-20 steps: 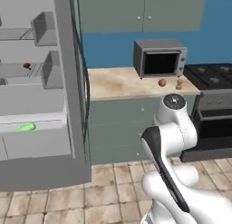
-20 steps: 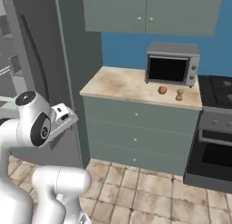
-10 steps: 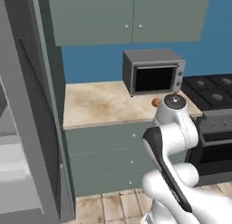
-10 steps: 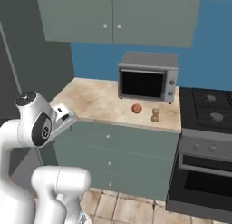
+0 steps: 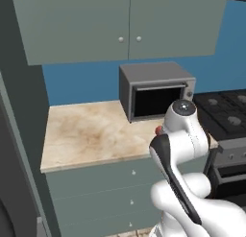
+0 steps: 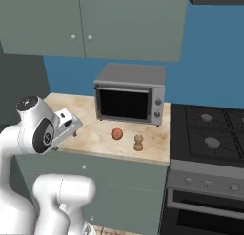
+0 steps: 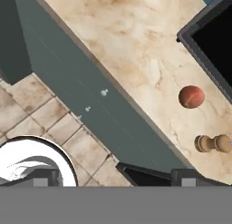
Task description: Place the corn and onion inside the fridge drawer. Close the drawer after placing the vegetables.
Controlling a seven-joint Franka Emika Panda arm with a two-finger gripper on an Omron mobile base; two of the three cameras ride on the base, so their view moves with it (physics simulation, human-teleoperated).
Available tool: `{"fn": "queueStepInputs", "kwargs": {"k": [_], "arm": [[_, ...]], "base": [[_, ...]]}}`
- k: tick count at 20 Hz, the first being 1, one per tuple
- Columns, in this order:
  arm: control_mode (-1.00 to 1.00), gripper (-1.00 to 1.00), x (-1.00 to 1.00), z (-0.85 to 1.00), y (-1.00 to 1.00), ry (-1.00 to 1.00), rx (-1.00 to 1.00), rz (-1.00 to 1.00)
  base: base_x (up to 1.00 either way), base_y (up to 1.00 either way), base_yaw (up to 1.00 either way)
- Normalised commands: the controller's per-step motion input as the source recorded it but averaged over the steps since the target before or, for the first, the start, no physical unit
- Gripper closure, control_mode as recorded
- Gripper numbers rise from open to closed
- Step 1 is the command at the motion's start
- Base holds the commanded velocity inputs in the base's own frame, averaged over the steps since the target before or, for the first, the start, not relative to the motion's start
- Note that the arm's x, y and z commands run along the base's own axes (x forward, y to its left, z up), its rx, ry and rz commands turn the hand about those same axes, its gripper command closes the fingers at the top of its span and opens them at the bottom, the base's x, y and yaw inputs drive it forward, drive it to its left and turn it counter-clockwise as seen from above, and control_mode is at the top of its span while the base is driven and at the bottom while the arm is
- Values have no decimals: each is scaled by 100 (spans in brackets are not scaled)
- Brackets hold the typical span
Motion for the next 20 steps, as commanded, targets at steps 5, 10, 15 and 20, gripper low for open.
{"fn": "queueStepInputs", "kwargs": {"k": [5,10,15,20], "arm": [[-100,-100,28,-13,-33,1,12,-17],[-100,-100,89,-10,-8,12,12,-42],[-100,-100,95,-9,-15,10,11,-40],[-100,-100,71,-6,-63,12,15,-23]], "base": [[0,-15,0],[0,0,0],[0,0,0],[0,0,0]]}}
